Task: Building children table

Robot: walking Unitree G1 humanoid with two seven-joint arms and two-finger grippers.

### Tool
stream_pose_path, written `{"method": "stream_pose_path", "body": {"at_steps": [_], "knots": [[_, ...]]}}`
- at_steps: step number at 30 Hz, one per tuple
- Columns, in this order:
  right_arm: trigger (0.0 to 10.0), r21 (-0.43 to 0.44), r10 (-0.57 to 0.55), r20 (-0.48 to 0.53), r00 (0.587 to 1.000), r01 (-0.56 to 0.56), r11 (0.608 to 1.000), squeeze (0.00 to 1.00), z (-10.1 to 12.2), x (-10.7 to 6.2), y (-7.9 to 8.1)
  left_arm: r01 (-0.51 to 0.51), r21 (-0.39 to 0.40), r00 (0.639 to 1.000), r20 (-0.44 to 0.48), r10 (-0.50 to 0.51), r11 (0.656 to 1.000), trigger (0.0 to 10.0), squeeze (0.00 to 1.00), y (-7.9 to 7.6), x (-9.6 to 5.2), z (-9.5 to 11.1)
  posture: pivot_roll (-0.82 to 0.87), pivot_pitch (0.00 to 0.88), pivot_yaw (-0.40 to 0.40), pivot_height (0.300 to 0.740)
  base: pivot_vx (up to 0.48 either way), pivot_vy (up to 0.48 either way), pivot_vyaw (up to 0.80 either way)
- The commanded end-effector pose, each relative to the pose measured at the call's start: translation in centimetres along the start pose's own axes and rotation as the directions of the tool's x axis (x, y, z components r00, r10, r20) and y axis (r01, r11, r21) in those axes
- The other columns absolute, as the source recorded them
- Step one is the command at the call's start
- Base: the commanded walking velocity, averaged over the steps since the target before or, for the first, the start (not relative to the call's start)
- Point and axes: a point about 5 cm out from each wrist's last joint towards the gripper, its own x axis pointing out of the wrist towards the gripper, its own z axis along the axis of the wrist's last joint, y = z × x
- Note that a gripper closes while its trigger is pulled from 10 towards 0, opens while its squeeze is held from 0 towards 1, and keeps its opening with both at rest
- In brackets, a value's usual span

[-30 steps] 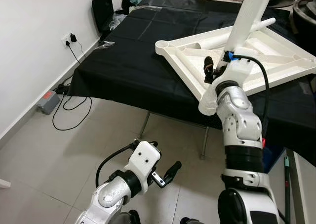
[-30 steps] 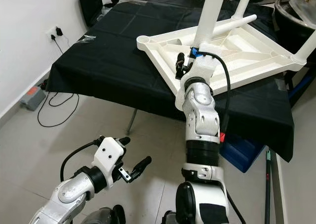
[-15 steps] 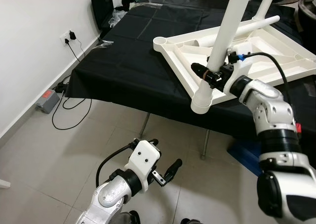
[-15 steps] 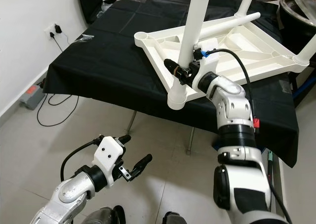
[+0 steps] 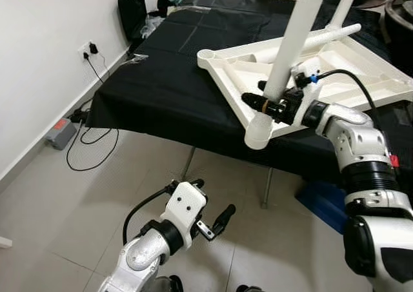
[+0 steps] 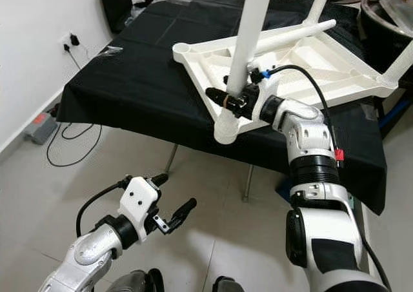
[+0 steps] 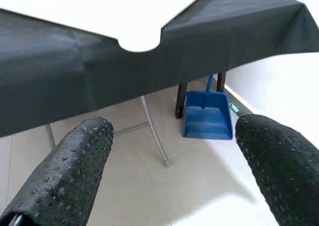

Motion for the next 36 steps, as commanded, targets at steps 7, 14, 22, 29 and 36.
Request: {"method": "stream_pose_path", "body": {"at_steps": [7,14,22,29,36], "knots": [[0.0,-0.032,-0.108,0.003,0.994,0.108,0.994,0.00,0.2,0.9,-1.0,-0.084,0.036,0.995,0.050,0.083,0.996,10.0,0.00,0.6,-0.3,0.5,0.16,0.158,-0.031,0.740,0.000,0.000,0.00],[0.0,-0.012,-0.240,0.048,0.969,0.241,0.970,0.00,0.2,0.4,-1.9,-0.095,0.042,0.995,0.048,0.093,0.995,10.0,0.00,0.8,-0.2,0.5,0.16,0.159,-0.028,0.740,0.000,0.000,0.00],[0.0,0.034,-0.475,0.085,0.876,0.474,0.880,0.00,-1.3,-1.0,-2.6,-0.138,0.059,0.988,0.075,0.133,0.989,10.0,0.00,1.2,-0.2,0.8,0.16,0.158,-0.020,0.740,0.000,0.000,0.00],[0.0,0.110,-0.871,0.024,0.490,0.865,0.489,0.00,-3.8,-3.2,-2.2,-0.168,0.084,0.982,0.099,0.159,0.982,10.0,0.00,1.4,-0.2,1.0,0.15,0.149,-0.017,0.740,0.000,0.000,0.00],[0.0,0.177,-0.922,-0.018,0.386,0.909,0.377,0.00,-4.0,-1.3,0.5,-0.192,0.127,0.974,0.150,0.172,0.973,10.0,0.00,1.6,0.1,1.7,0.16,0.142,-0.023,0.740,0.000,0.000,0.00]]}}
